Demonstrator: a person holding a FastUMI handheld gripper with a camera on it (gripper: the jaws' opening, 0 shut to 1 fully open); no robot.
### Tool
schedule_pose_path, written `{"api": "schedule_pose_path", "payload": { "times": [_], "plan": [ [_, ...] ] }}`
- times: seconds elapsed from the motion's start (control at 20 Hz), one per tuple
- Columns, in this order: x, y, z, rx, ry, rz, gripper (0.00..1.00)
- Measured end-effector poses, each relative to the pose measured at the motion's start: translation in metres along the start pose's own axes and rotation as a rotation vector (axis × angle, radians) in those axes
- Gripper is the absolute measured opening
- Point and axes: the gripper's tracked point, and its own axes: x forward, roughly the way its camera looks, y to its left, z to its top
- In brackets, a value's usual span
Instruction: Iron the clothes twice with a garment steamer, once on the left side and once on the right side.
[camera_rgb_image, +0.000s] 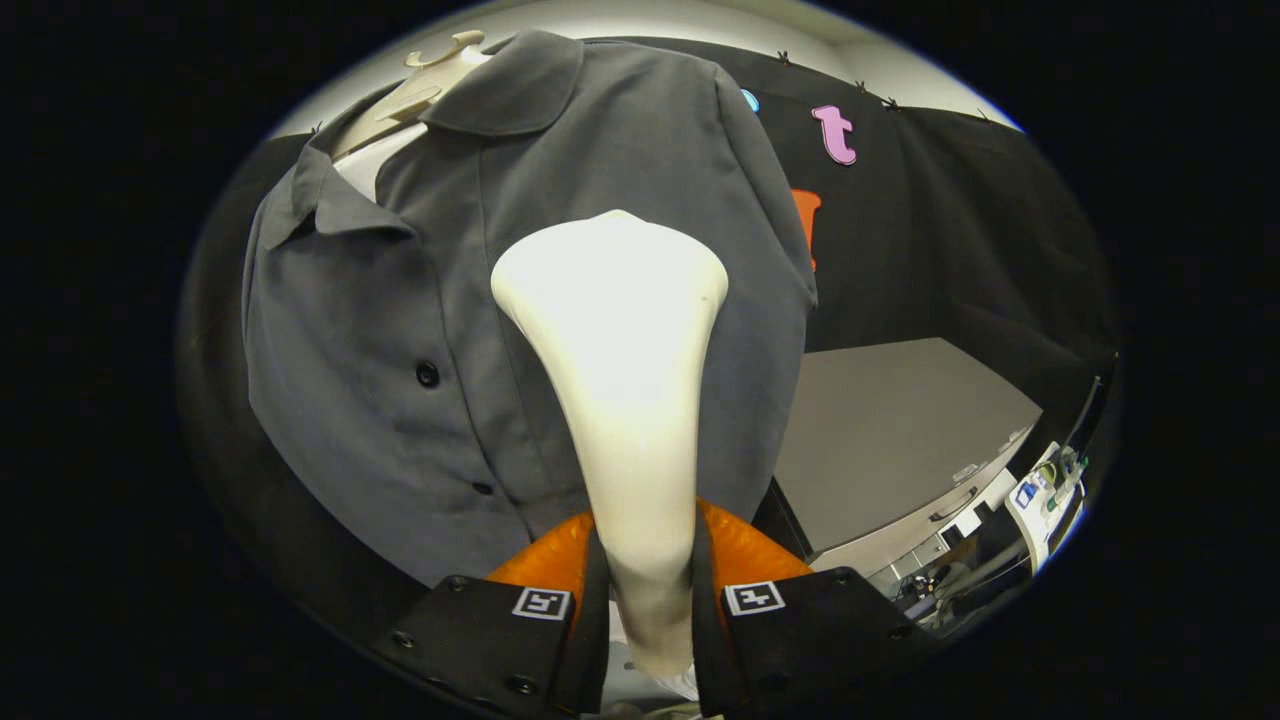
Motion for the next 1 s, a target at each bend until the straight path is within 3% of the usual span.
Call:
{"api": "schedule_pose_path", "payload": {
  "times": [1.0],
  "plan": [
    [0.036, -0.02, -0.126, -0.039, 0.249, -0.028, 0.42]
  ]
}}
